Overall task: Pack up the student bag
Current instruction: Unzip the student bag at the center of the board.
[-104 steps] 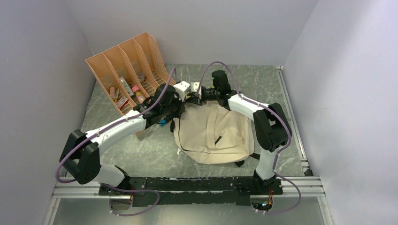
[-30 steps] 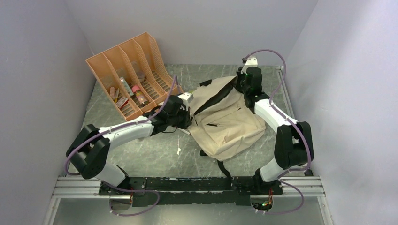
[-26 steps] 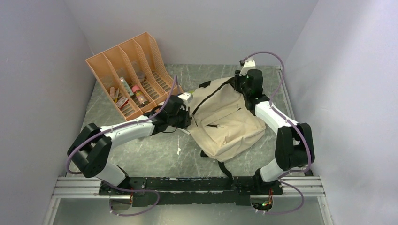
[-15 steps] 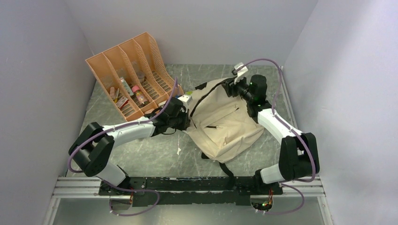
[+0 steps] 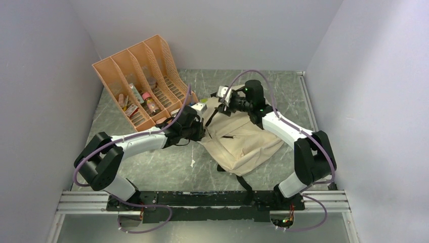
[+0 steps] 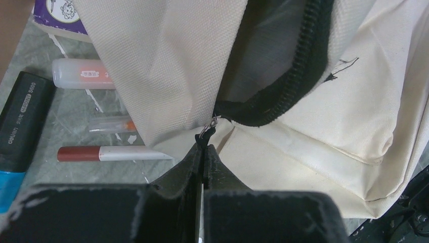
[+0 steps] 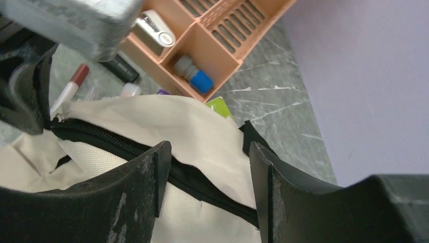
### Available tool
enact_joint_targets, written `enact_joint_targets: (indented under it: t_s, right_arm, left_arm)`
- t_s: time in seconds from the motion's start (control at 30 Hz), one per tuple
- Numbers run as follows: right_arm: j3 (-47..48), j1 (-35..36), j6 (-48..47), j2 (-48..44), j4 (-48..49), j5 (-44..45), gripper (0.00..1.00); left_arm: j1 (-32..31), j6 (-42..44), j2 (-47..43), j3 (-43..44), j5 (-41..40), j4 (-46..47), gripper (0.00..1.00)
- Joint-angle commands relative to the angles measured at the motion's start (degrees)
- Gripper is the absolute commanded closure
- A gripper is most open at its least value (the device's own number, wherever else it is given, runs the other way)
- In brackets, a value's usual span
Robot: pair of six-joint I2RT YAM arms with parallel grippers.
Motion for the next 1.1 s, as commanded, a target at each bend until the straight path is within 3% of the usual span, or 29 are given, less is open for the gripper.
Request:
enact_joint_targets:
  t_s: [0.0,0.2,0.47,0.67,0.83,1.07]
  right_arm:
    - [2.9,1.0,-14.1,1.5,-10.2,-3.8,0.37]
    - [3.2,1.2,-20.0,2.2,-18.3,-3.6,0.35]
    - [1.5,1.1,-21.9,3.0,-18.4,-5.0,0.34]
    - [-3.2,1.9,-17.9,4.8,0.8,-4.6,0.35]
    - [-2.2,3.1,-15.1,8.4,5.9,-5.9,0.40]
    - [-7.1,3.5,3.0,8.1,24.7,2.3,0.57]
  left_arm:
    - [-0.2,-0.5,-0.8,-0.8,-0.8,2.0,0.95]
    - [-0.2,-0.4,-0.4,-0.6,-1.0,1.7,0.95]
    - [-0.3,-0.7,0.5,-0.1,0.1,1.8,0.95]
    - [-0.2,-1.1,0.3,-0.2,0.2,1.9,0.95]
    - [-0.3,-1.7,0.5,0.0,1.1,2.2,0.95]
    - [-0.3,-1.7,0.0,0.6,1.1,1.6,0.95]
